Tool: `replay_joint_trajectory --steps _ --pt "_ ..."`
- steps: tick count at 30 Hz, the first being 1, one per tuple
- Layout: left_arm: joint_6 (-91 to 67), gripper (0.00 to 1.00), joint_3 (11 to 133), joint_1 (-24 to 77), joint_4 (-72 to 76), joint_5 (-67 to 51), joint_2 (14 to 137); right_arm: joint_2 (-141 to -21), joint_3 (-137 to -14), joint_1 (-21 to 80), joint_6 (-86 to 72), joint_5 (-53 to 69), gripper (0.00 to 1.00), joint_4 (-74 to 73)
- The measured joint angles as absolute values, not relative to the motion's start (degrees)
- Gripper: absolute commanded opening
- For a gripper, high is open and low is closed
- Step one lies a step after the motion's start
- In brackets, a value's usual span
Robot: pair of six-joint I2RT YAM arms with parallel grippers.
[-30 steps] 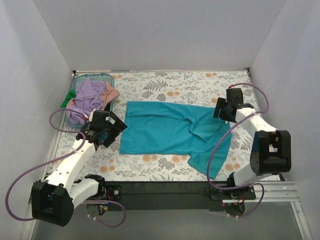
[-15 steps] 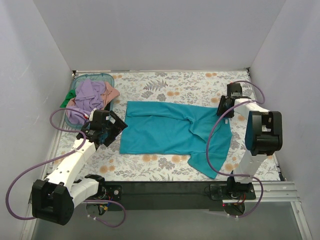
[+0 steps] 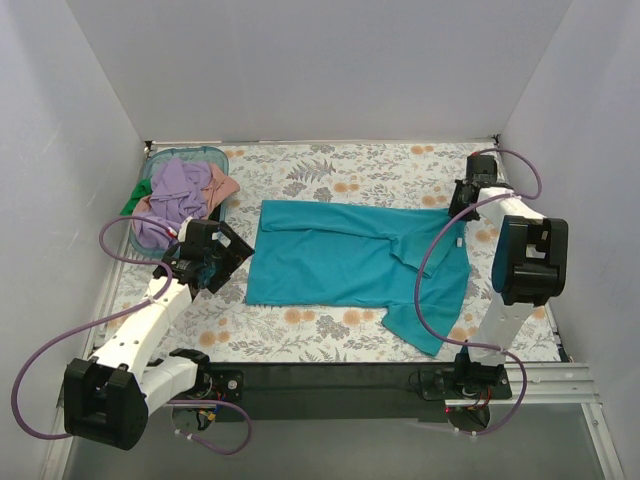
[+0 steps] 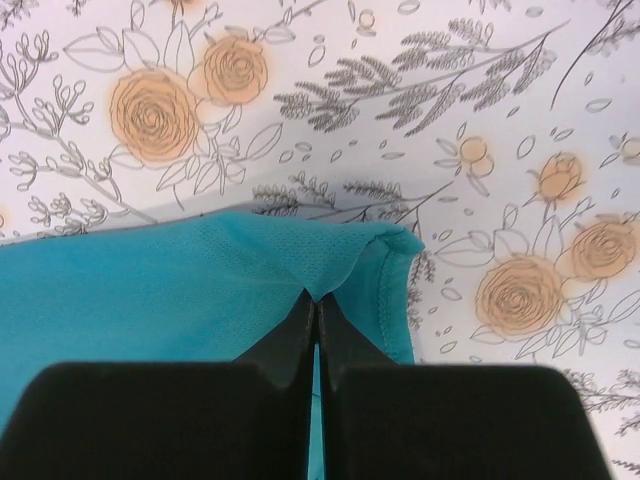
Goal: Fold and stack the t-shirts
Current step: Fold the tshirt
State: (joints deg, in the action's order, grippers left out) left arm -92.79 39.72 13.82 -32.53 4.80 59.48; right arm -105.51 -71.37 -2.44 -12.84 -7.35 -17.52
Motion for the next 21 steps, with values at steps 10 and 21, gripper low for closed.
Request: replay_joint_trajectory --steps 10,21 --pt "-92.7 0.98 39.7 13.8 -32.7 4.8 60.7 -110.2 -75.7 -3.0 -10.2 -7.3 0.55 -18.6" --pt "-91.7 0.98 38.2 13.8 -32.2 -1.9 63.2 -81.4 -59.1 -3.0 -13.5 -4.3 0.98 -24.0"
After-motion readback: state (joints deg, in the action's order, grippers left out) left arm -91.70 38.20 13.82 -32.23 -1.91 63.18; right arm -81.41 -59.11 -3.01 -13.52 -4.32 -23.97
